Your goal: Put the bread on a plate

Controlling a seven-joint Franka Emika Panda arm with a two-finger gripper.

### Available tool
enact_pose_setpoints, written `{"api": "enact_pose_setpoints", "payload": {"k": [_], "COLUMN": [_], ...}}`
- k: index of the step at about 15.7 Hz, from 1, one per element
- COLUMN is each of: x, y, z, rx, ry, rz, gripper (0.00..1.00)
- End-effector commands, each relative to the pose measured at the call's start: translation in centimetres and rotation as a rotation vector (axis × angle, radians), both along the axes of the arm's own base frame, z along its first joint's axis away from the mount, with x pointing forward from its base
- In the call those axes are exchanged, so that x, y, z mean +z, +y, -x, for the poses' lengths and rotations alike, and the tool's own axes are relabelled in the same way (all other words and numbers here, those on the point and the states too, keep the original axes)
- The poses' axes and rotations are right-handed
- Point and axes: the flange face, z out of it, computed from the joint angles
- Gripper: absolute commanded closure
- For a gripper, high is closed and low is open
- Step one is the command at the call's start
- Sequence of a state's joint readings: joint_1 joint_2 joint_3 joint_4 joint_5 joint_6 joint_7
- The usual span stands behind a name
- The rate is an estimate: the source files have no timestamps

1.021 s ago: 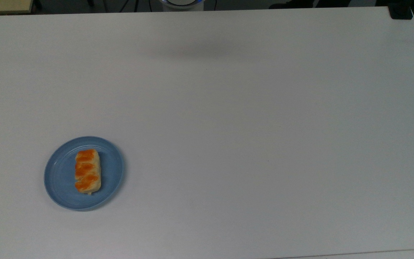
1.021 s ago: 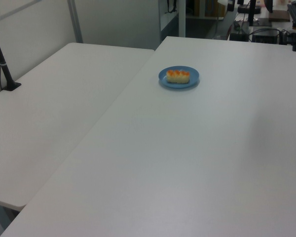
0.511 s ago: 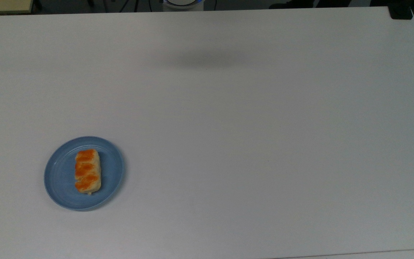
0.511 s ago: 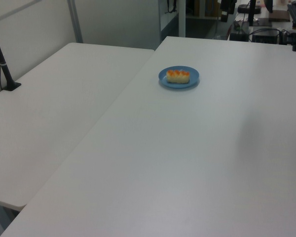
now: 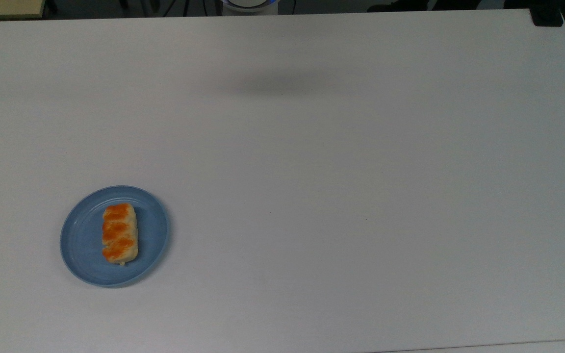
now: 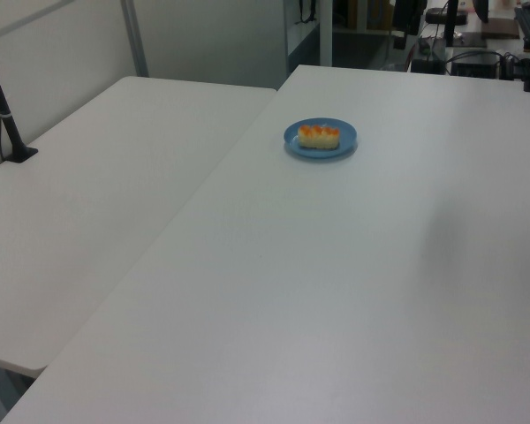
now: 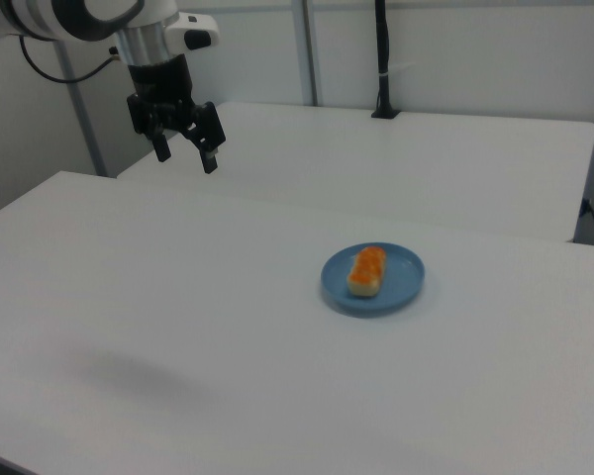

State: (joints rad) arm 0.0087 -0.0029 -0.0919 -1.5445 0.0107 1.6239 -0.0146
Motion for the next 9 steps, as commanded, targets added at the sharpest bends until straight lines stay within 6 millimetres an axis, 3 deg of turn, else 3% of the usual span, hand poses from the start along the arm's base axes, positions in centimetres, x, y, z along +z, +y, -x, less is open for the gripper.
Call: {"api": "enact_pose_setpoints", "payload": {"k": [1,9], "x": [0.24,0.42], "y": [-0.55,-0.74], "z": [0.84,0.83], "rx": [-0.042,-0.042], "ry": [-0.019,-0.023], "rz": [-0.002,0.017], "gripper": [0.0,0.0]}}
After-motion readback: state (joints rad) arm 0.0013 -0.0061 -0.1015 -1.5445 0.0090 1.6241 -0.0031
